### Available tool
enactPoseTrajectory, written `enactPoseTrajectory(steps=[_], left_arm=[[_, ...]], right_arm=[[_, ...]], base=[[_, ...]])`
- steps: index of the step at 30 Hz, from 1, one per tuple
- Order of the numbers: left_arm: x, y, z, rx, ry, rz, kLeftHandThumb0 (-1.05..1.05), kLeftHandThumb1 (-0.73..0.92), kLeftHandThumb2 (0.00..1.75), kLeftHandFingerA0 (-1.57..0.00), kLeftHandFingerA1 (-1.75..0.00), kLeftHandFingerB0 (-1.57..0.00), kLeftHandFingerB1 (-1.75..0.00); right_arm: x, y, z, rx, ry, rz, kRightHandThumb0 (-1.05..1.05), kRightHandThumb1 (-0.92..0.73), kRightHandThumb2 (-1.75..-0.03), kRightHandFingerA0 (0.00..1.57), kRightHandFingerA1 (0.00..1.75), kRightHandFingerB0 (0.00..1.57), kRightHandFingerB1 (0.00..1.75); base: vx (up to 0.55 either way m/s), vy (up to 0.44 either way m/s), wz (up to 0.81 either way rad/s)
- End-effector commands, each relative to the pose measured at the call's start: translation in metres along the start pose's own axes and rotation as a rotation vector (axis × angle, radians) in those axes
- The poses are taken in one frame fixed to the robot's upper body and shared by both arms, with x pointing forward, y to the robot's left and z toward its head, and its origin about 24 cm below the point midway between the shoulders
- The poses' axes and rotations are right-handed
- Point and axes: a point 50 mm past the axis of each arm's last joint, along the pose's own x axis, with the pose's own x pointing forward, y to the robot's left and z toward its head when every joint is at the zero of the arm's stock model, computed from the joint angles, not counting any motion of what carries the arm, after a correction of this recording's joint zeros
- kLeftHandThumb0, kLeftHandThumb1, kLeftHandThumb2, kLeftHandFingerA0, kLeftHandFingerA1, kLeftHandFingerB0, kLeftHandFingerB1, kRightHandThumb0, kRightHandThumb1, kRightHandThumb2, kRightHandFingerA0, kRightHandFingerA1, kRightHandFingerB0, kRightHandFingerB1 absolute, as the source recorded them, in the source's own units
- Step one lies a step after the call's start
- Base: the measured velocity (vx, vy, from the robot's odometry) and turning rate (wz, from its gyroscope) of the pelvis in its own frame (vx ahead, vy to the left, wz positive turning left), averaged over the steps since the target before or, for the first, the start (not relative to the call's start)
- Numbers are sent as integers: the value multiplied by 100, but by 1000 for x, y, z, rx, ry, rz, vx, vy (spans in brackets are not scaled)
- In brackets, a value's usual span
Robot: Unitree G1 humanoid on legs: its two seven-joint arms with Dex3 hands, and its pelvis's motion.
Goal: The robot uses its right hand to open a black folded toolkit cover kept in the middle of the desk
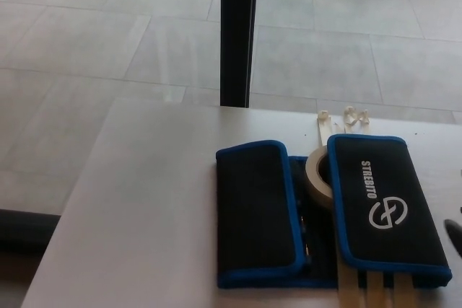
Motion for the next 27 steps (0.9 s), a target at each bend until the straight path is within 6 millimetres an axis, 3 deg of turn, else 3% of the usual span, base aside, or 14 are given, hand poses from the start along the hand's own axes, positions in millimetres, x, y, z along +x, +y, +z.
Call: enactPoseTrajectory(steps=[1,7,13,14,18,23,27], left_arm=[[3,12,15,-28,-67,61,-48,46,54,-76,-70,-72,-53],[3,12,15,-24,-70,59,-48,47,54,-75,-71,-71,-52],[3,12,16,-29,-75,52,-49,47,55,-72,-71,-69,-53],[3,12,17,-15,-72,60,-50,46,54,-80,-76,-70,-52],[3,13,17,-26,-72,62,-50,46,54,-72,-71,-71,-52],[3,13,18,-22,-74,62,-49,47,55,-74,-71,-71,-52],[3,12,17,-29,-69,56,-48,46,54,-74,-71,-70,-52]], right_arm=[[-27,49,-1,-508,-343,506,-49,-53,-56,49,59,50,41],[-24,51,2,-540,-376,500,-48,-51,-56,49,59,53,41],[-19,53,6,-747,-496,506,-57,-57,-58,46,61,45,42],[-18,53,6,-796,-517,512,-58,-54,-57,46,60,46,42],[-16,56,5,-877,-551,545,-57,-50,-56,41,58,44,40],[-15,60,5,-947,-607,549,-55,-49,-55,40,57,43,41],[-11,65,9,-1015,-678,510,-52,-57,-57,36,54,41,39]], base=[[0,0,0],[0,0,0],[0,0,0],[0,0,0],[0,0,0],[0,0,0],[0,0,0]])
